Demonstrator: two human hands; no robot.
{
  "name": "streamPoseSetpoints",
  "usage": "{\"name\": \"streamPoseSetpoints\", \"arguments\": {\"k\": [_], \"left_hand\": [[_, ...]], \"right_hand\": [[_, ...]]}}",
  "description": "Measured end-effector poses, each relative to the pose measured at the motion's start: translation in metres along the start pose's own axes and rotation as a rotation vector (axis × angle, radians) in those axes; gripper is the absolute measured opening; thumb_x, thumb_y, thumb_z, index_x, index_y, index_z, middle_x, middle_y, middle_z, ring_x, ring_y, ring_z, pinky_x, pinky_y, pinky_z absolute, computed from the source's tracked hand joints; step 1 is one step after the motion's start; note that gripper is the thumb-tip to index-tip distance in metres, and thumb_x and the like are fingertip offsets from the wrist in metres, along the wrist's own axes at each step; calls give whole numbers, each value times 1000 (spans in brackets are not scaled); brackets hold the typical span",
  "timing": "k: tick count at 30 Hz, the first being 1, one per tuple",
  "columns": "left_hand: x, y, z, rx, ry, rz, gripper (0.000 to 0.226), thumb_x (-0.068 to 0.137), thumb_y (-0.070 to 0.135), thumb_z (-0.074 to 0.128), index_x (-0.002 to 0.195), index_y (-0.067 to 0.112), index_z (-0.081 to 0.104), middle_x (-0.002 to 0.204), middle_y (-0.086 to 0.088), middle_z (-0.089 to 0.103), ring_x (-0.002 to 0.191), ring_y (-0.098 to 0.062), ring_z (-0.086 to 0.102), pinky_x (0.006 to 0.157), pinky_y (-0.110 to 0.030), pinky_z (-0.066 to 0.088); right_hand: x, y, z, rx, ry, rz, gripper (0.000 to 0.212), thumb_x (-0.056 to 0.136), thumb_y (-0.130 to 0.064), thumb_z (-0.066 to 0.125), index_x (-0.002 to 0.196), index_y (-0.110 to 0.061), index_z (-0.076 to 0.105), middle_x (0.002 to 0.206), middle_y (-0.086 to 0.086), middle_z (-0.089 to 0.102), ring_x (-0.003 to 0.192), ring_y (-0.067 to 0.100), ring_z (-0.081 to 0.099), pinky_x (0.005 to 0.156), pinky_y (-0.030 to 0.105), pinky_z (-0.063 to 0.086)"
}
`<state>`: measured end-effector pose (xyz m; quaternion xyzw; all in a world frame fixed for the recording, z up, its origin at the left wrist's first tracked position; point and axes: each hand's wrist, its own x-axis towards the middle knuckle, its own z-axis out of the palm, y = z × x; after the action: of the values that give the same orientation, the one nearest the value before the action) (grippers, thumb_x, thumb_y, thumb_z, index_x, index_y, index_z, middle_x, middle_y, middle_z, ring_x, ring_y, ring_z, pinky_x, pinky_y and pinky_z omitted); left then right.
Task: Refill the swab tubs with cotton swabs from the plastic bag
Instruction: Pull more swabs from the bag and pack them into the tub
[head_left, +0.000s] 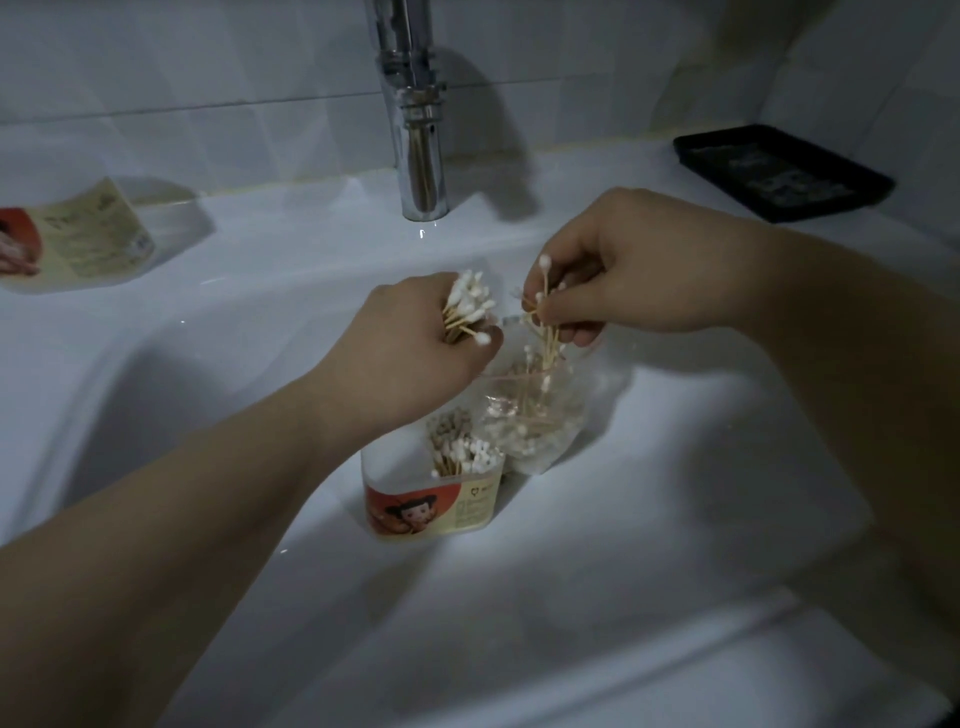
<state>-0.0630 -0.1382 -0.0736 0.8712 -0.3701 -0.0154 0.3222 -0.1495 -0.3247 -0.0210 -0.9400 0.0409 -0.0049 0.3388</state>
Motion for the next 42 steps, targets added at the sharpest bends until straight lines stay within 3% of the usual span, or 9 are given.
{"name": "streamPoseSetpoints", "arguments": {"k": [4,8,12,17,27,31,37,39,42], "left_hand": [[1,-4,3,-65,181,75,28,95,38,60,83,12,61,75,2,64,73,-11,59,65,-20,42],[4,-4,2,-168,263,81,30,97,37,58,87,9,63,79,-2,65,74,-13,61,69,-28,47],[3,-3,4,-278,191,51,42,91,56,59,89,14,64,84,1,73,78,-13,71,74,-46,57],[2,1,5,-337,123,66,27,94,37,69,81,14,64,66,22,66,65,2,61,60,-17,46],[3,-2,7,-294,-31,33,9,86,24,77,81,18,72,75,12,72,66,1,62,59,-12,42],[1,-1,7,-315,-56,-1,20,91,12,67,75,23,63,76,17,74,68,4,67,58,-8,42],[1,4,4,-374,54,23,20,97,29,62,85,15,69,81,1,74,71,-13,66,67,-31,53],[-1,8,2,-396,34,68,30,96,35,66,69,21,67,66,0,65,60,-16,56,58,-25,45],[-2,11,0,-446,-19,38,41,94,29,71,54,39,64,55,16,57,55,0,49,55,-12,39]], "right_hand": [[1,-1,-1,90,51,-2,10,90,-9,75,97,-14,79,81,6,79,76,18,77,78,33,64],[0,-2,-1,138,77,2,9,91,-6,74,98,-10,78,80,9,78,75,19,77,76,30,64],[2,-2,1,234,137,10,7,92,-2,71,98,-3,74,81,15,76,73,20,76,74,30,64],[3,-4,4,322,136,-4,10,91,1,71,101,1,71,84,21,75,72,21,76,75,31,64],[5,-5,5,342,175,-61,12,88,3,74,93,-8,71,81,20,72,73,27,75,73,34,64],[6,-3,4,351,201,-54,14,88,3,74,95,-8,70,77,15,71,69,24,73,73,36,64],[6,-4,6,321,178,-58,16,87,3,74,95,-9,69,79,13,71,66,18,72,68,30,62],[6,-5,9,328,165,-59,18,86,5,74,93,-10,69,80,12,71,66,17,72,68,30,62],[6,-5,11,354,163,-64,18,85,7,73,89,-10,70,81,15,73,69,22,74,72,34,63]]}}
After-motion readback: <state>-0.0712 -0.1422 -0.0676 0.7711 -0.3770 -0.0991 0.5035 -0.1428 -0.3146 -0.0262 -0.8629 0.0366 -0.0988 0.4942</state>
